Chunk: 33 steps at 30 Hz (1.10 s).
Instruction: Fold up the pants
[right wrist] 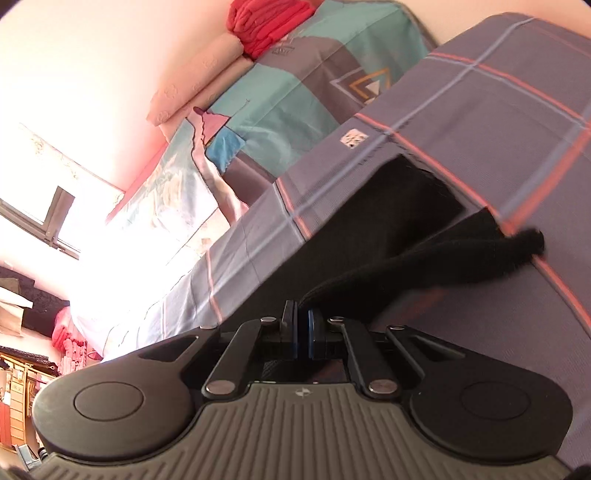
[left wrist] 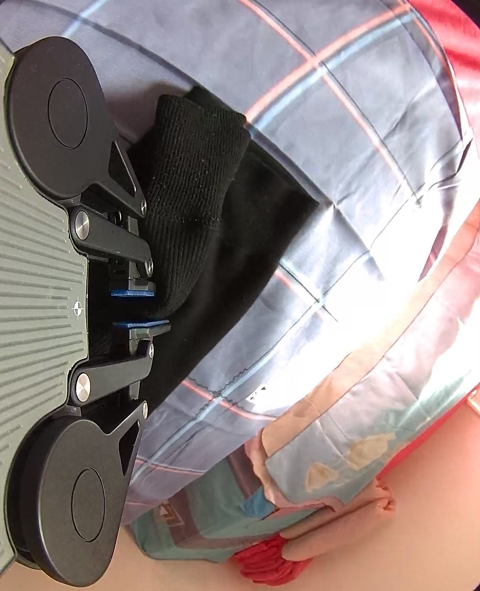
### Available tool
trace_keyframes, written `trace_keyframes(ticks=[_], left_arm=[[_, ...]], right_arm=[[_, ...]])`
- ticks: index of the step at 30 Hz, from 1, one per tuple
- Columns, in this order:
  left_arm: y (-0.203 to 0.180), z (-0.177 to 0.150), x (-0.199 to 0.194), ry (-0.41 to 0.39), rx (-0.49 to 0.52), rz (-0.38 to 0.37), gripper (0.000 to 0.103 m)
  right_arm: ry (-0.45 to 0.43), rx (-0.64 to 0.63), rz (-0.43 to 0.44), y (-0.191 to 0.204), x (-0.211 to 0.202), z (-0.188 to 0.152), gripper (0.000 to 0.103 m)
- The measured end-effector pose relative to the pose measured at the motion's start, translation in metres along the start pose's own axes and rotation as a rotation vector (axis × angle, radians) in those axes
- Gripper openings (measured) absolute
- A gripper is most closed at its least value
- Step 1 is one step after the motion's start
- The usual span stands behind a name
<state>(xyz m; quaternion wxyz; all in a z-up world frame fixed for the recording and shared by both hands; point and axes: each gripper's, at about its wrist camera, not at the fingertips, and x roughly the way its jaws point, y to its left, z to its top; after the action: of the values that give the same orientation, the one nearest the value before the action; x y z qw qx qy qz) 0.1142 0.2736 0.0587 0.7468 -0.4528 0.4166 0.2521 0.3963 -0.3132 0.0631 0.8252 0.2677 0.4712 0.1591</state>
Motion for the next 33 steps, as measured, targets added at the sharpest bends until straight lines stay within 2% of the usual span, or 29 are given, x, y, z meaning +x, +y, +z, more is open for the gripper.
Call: trace_keyframes(ticks=[2, 4, 5, 6, 7, 9, 10, 11, 13, 16, 19, 20, 25, 26, 27, 28, 31, 33], left_arm=[[-0.007, 0.015, 0.021, 0.026, -0.003, 0.026, 0.082], [-0.014, 0.026, 0.035, 0.059, 0.022, 0.04, 0.085], [-0.018, 0.03, 0.041, 0.086, 0.027, 0.061, 0.088], [-0.019, 0.035, 0.045, 0.113, 0.018, 0.07, 0.092], [-0.02, 0.04, 0.043, 0.115, 0.017, 0.052, 0.096], [-0.017, 0.047, 0.029, 0.056, 0.004, 0.002, 0.102], [-0.014, 0.05, 0.021, 0.006, -0.015, -0.018, 0.103], [-0.009, 0.052, 0.011, -0.056, -0.046, -0.028, 0.103], [-0.001, 0.051, -0.002, -0.122, -0.091, -0.02, 0.103], [0.005, 0.046, -0.013, -0.149, -0.084, 0.015, 0.103], [0.008, 0.028, -0.016, -0.147, -0.067, 0.033, 0.103], [0.009, 0.021, -0.016, -0.139, -0.06, 0.041, 0.103], [-0.001, -0.011, -0.003, -0.08, 0.006, 0.071, 0.103], [-0.004, -0.016, 0.0, -0.072, 0.026, 0.077, 0.103], [-0.007, -0.022, 0.003, -0.059, 0.048, 0.093, 0.103], [-0.01, -0.027, 0.006, -0.045, 0.068, 0.106, 0.103], [-0.016, -0.04, 0.011, -0.028, 0.137, 0.15, 0.103], [-0.019, -0.047, 0.014, -0.018, 0.181, 0.178, 0.103]], right_arm=[[0.015, -0.015, -0.03, 0.008, 0.035, 0.016, 0.007], [0.065, -0.017, -0.069, 0.009, 0.068, 0.026, 0.009], [0.072, 0.011, -0.07, 0.007, 0.077, 0.029, 0.015], [0.051, 0.035, -0.048, 0.005, 0.078, 0.032, 0.021], [-0.014, 0.047, -0.006, 0.002, 0.072, 0.036, 0.026], [-0.188, 0.059, 0.03, -0.006, 0.047, 0.04, 0.064], [-0.247, 0.071, 0.012, -0.011, 0.035, 0.041, 0.072], [-0.282, 0.069, -0.006, -0.016, 0.024, 0.041, 0.075], [-0.326, 0.038, -0.053, -0.026, 0.001, 0.039, 0.073], [-0.367, -0.004, -0.196, -0.038, -0.025, 0.022, 0.073], [-0.299, -0.06, -0.262, -0.047, -0.025, 0.001, 0.072], [-0.275, -0.074, -0.282, -0.046, -0.019, -0.005, 0.069], [-0.215, -0.021, -0.278, -0.042, 0.018, -0.004, 0.058], [-0.208, -0.016, -0.3, -0.041, 0.023, -0.001, 0.044], [-0.218, -0.038, -0.301, -0.038, 0.024, 0.0, 0.025], [-0.232, -0.082, -0.303, -0.031, 0.022, 0.001, 0.017], [-0.31, -0.153, -0.296, -0.022, 0.001, 0.002, 0.013], [-0.282, -0.113, -0.348, -0.036, 0.006, 0.005, 0.011]])
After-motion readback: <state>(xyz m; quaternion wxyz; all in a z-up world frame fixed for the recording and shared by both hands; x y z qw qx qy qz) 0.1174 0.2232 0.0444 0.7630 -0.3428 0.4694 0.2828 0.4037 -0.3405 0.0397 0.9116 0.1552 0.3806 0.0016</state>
